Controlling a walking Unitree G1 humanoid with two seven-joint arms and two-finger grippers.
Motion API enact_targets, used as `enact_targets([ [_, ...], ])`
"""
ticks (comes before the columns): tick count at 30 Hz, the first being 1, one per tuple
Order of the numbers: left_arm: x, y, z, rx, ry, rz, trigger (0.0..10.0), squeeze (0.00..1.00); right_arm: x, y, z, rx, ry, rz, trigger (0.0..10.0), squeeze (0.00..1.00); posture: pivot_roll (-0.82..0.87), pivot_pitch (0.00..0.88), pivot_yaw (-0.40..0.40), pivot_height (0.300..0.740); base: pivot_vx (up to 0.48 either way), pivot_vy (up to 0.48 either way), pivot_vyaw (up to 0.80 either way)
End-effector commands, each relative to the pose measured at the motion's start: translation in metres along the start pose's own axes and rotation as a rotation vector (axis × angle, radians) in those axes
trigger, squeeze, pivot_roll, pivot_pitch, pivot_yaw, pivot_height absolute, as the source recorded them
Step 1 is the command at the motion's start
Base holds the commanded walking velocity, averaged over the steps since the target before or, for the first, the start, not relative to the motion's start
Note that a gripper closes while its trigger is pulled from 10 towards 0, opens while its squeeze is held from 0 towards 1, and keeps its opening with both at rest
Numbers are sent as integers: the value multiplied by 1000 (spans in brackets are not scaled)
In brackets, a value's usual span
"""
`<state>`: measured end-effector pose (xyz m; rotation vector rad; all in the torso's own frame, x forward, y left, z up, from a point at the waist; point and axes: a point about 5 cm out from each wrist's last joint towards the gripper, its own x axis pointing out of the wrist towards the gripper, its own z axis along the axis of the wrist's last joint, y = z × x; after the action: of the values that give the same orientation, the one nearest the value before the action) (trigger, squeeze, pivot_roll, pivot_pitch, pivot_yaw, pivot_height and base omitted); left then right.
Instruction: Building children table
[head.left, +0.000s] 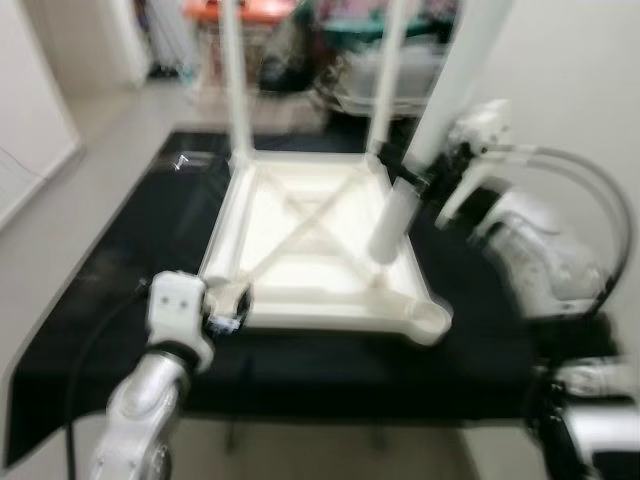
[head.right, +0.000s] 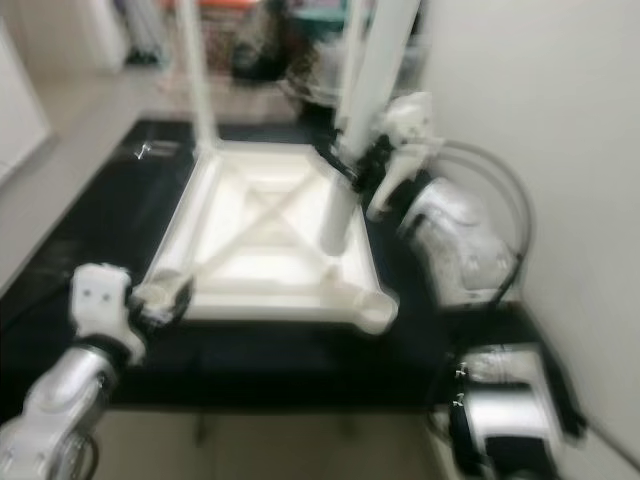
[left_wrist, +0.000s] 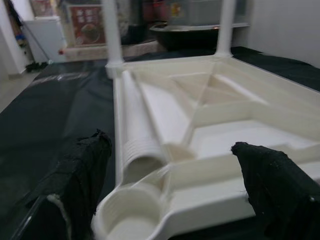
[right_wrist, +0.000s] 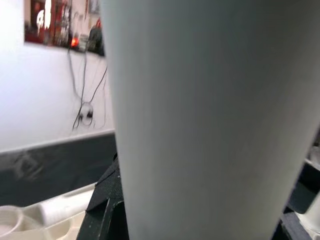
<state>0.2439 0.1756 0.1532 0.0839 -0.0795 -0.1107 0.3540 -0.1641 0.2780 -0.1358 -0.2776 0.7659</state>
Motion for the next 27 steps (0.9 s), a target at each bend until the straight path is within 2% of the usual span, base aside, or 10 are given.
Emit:
enact_targets([
  [1,0,0,-3,2,15,3,10000,0,-2,-2,2,-40,1,27,10000,0,104,0,-70,740,0,0,0],
  [3,1,1,-4,16,26,7,10000,0,-8,-11,2,-64,26,74,10000,0,105,0,-73,740,0,0,0],
  [10,1,0,-7,30,38,6,10000,0,-11,-23,9,-67,37,96,10000,0,103,0,-78,740,0,0,0],
  [12,0,-1,-8,27,44,13,10000,0,-8,-19,9,-51,18,98,10000,0,103,0,-78,740,0,0,0],
  [16,2,-1,-10,34,64,28,10000,0,-1,1,-4,-4,-11,105,10000,0,106,0,-72,740,0,-450,0],
  [19,2,-1,-10,31,61,30,10000,0,0,4,-7,12,-17,101,10000,0,106,0,-72,740,0,-467,0],
  [24,4,4,-9,13,55,49,10000,0,4,12,-11,90,-65,58,10000,0,100,0,-66,740,0,0,0],
  [27,5,5,-8,15,53,54,10000,0,5,13,-13,99,-72,54,10000,0,102,0,-65,740,0,0,0],
])
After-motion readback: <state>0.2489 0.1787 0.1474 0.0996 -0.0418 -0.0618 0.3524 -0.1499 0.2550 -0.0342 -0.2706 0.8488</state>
